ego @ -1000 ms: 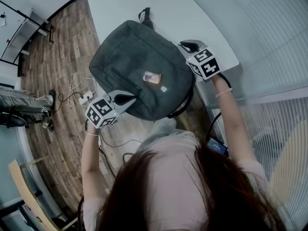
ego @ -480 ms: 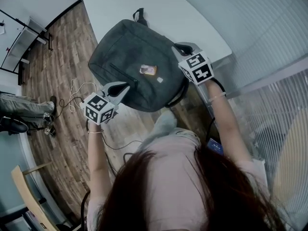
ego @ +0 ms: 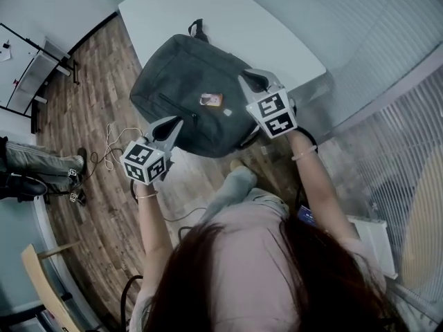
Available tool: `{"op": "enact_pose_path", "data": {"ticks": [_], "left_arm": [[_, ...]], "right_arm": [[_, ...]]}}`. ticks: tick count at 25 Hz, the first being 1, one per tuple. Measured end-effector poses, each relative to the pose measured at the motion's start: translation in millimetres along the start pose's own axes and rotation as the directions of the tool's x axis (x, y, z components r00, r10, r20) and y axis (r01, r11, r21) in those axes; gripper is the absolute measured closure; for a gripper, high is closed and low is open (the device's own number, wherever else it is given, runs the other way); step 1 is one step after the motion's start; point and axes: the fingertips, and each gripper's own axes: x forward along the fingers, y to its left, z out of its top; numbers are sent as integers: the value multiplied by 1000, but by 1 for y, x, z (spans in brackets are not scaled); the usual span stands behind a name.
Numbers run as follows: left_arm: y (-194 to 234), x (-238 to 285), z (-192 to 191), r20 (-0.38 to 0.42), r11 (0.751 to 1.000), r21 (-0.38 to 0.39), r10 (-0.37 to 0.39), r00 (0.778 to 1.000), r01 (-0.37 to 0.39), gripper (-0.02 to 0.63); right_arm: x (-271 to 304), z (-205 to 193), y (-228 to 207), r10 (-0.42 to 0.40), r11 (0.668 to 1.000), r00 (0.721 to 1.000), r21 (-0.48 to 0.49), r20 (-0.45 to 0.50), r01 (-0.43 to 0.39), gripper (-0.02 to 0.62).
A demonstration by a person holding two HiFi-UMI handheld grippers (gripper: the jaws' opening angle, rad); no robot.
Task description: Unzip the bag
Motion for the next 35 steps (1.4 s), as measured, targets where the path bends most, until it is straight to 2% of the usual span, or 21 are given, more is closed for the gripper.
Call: {"op": "enact_pose_path", "data": {"ticks": [5, 8, 13, 17, 21, 29, 32, 35], "left_arm": [[3, -10, 16, 72, 995, -48, 85, 994, -82, 591], [3, -16, 28, 112, 991, -66, 127, 985, -120, 591], [-1, -27, 46, 187, 982, -80, 182, 965, -170, 591], [-5, -35, 49, 196, 977, -75, 212, 957, -201, 591], [-7, -49, 58, 233, 969, -67, 249, 940, -239, 592], [-18, -73, 65, 278, 962, -71, 273, 921, -263, 592], [-26, -80, 63, 273, 965, -79, 262, 926, -250, 592], [-38, -87, 63, 280, 973, -99, 230, 932, -210, 592]], "right_arm": [[-9, 8, 18, 17, 1000, 999, 13, 39, -17, 566], [-14, 14, 29, 31, 999, 998, 15, 52, -32, 592], [-19, 23, 51, 55, 998, 995, 12, 83, -56, 592], [-26, 30, 66, 60, 998, 994, 6, 96, -61, 592], [-34, 38, 76, 44, 999, 993, 7, 113, -46, 592], [-59, 59, 88, -63, 995, 983, 81, 170, 50, 592], [-70, 66, 94, -91, 993, 980, 97, 177, 74, 592], [-83, 80, 103, -83, 991, 979, 116, 187, 62, 592]]}}
